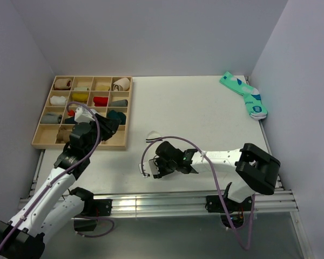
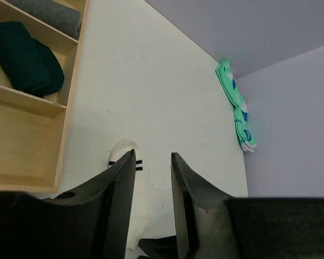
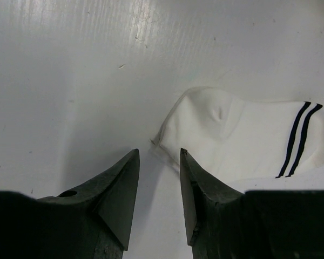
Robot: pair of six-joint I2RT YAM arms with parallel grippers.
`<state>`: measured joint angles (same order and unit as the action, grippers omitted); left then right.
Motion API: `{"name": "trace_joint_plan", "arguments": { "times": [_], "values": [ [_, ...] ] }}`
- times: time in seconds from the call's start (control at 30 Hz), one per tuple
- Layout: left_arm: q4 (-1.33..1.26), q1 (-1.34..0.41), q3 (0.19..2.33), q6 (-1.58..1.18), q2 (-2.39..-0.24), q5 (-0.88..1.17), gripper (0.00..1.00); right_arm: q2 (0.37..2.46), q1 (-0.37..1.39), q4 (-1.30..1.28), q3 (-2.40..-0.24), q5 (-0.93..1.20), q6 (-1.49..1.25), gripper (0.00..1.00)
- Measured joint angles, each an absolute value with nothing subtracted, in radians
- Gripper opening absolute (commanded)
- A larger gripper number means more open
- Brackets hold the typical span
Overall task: Roll the socks
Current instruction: Roll the sock at the center of the board.
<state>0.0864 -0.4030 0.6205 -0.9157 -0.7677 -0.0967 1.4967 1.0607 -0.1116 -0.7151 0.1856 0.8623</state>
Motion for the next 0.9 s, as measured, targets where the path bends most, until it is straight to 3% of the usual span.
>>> {"name": "trace_joint_plan", "arguments": {
  "times": [0.9],
  "values": [
    [0.066, -0.373, 0.603, -0.878, -0.794, -0.023, 0.40, 1.614, 1.062, -0.104, -0.792, 0.166, 0.924, 0.41]
  ]
}}
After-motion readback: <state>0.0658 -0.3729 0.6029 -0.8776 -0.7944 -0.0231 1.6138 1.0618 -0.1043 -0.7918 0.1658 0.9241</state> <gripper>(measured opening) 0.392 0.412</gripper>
